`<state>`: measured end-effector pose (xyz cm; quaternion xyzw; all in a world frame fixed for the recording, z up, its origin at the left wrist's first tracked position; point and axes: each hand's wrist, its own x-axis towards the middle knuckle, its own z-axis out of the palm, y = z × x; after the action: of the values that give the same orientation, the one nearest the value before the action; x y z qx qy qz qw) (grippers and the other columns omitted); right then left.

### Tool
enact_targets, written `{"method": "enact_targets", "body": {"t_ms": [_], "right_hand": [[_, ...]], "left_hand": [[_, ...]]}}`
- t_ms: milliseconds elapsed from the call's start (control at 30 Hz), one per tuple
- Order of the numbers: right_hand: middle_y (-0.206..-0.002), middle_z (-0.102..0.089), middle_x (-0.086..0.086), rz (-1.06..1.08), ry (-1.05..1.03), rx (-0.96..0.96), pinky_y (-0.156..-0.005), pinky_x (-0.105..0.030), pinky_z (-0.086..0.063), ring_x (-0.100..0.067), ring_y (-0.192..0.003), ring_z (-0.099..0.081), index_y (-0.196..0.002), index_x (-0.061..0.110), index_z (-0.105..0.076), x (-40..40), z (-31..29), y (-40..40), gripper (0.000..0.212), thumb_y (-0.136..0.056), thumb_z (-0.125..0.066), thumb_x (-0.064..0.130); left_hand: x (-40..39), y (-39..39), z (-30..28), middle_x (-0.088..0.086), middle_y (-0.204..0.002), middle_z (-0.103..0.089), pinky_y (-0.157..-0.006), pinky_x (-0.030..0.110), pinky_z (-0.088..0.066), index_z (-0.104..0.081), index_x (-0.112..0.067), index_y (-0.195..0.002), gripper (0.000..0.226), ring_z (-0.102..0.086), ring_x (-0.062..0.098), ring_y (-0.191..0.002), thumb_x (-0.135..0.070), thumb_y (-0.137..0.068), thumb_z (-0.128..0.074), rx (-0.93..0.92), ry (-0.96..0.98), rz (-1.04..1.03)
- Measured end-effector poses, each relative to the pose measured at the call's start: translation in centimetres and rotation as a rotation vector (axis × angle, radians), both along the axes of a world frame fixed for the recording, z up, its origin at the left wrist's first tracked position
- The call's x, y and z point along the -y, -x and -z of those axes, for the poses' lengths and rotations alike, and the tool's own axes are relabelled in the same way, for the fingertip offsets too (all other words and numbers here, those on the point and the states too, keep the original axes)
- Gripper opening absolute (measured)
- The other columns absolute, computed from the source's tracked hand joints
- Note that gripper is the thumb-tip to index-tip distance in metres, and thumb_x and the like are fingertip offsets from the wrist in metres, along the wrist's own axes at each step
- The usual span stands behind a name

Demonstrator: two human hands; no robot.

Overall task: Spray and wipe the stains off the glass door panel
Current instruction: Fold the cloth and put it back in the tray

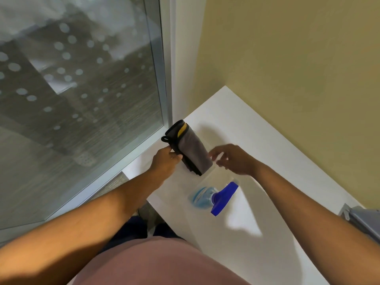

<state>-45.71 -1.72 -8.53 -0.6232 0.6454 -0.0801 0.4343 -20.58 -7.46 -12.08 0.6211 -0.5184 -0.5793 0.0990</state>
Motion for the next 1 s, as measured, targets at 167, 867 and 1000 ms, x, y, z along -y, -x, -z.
{"method": "enact_targets", "body": {"t_ms": [167, 867, 1000], "right_hand": [[-0.136, -0.065, 0.018, -0.099, -0.076, 0.16, -0.091, -0.034, -0.062, -0.009, -0.123, -0.065, -0.134, 0.016, -0.062, -7.4, 2.6, 1.9, 0.054, -0.085, -0.085, 0.025], [-0.108, -0.069, 0.018, 0.39, 0.228, 0.071, -0.075, -0.005, -0.051, 0.004, -0.103, -0.065, -0.118, 0.025, -0.068, -14.8, -1.2, -7.5, 0.058, -0.069, -0.097, 0.032], [-0.092, -0.066, 0.019, 0.461, 0.304, 0.094, -0.071, -0.004, -0.047, 0.007, -0.094, -0.061, -0.108, 0.026, -0.065, -14.0, -6.1, -12.0, 0.049, -0.07, -0.096, 0.029]], "left_hand": [[-0.8, -3.0, 0.0, 0.014, -0.125, -0.079, -0.101, 0.045, -0.063, -0.06, -0.013, -0.151, 0.045, -0.079, 0.028, -0.1, -0.023, -0.107, -0.063, 0.114, 0.216, 0.098], [-1.3, -10.0, 2.3, 0.015, -0.132, -0.074, -0.097, 0.041, -0.06, -0.071, -0.01, -0.137, 0.034, -0.076, 0.03, -0.108, -0.024, -0.108, -0.061, 0.333, 0.462, 0.207], [-1.4, -10.2, 2.1, 0.015, -0.135, -0.073, -0.094, 0.045, -0.065, -0.071, -0.009, -0.138, 0.034, -0.077, 0.032, -0.107, -0.024, -0.108, -0.061, 0.31, 0.445, 0.186]]}}
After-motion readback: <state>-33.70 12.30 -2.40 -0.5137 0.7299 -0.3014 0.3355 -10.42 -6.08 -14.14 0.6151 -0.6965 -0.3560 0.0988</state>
